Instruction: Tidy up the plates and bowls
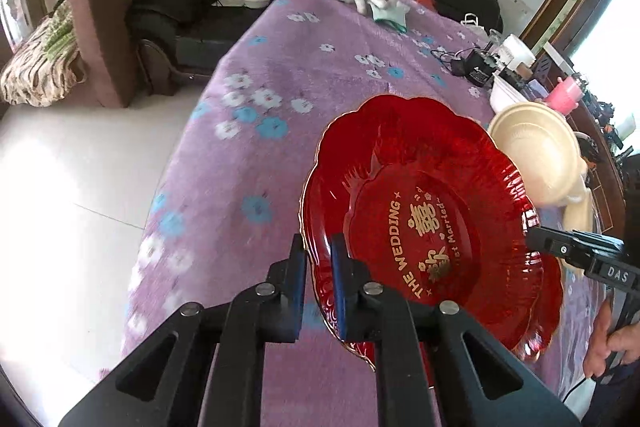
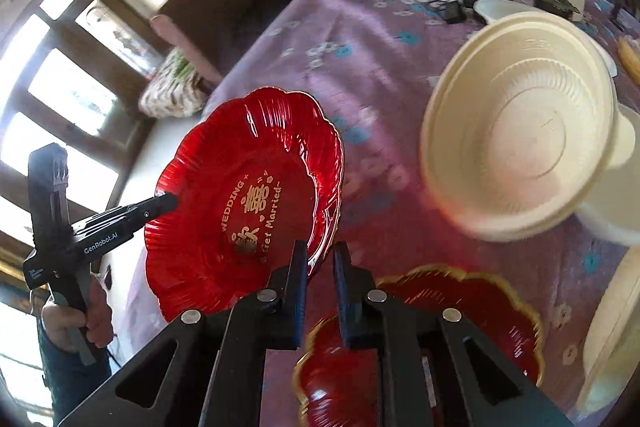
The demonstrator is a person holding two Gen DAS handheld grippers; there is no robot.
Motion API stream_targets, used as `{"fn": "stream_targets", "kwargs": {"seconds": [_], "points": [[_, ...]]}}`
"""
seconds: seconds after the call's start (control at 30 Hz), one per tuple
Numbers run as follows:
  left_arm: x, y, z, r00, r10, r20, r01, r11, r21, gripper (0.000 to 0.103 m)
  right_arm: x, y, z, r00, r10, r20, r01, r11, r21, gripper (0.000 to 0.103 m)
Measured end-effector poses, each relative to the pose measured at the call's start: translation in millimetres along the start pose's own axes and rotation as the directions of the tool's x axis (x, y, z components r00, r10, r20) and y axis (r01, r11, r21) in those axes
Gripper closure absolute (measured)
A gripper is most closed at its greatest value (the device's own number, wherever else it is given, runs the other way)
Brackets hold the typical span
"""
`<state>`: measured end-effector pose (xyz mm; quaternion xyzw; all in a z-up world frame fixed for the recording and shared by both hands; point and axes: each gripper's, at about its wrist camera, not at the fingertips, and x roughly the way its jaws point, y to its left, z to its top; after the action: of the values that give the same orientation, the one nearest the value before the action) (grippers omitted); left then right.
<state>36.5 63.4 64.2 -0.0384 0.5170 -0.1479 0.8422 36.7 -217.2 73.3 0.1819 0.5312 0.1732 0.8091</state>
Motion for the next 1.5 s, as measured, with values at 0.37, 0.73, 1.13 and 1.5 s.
{"fn": "stream_targets", "kwargs": {"seconds": [0.37,0.73,1.13,1.5], "points": [[-51,33,-87,0.998,0.027,0.061,-0.023,0.997,-0.075,0.091,2,44,-61,0.990,0.121,-0.076,-0.127,0.987,-0.093,0.087],[-69,47,-108,0.987,0.126,0.103,-0.112,0.985,-0.134,0.053,-1,46,-80,0.985,0.150,-0.080,-0.159,0.980,-0.122,0.084],[-81,-75,-63,0.988,-0.068,0.142,0.052,0.992,0.115,0.054,-105,-58,-95,0.980,0.118,0.163,-0.128,0.991,0.050,0.068],[34,-179,-39,0.998,-0.008,-0.067,0.023,0.972,0.235,0.062,-118,-120,-138,0.977,0.079,0.198,-0.114,0.978,0.173,0.068]]}}
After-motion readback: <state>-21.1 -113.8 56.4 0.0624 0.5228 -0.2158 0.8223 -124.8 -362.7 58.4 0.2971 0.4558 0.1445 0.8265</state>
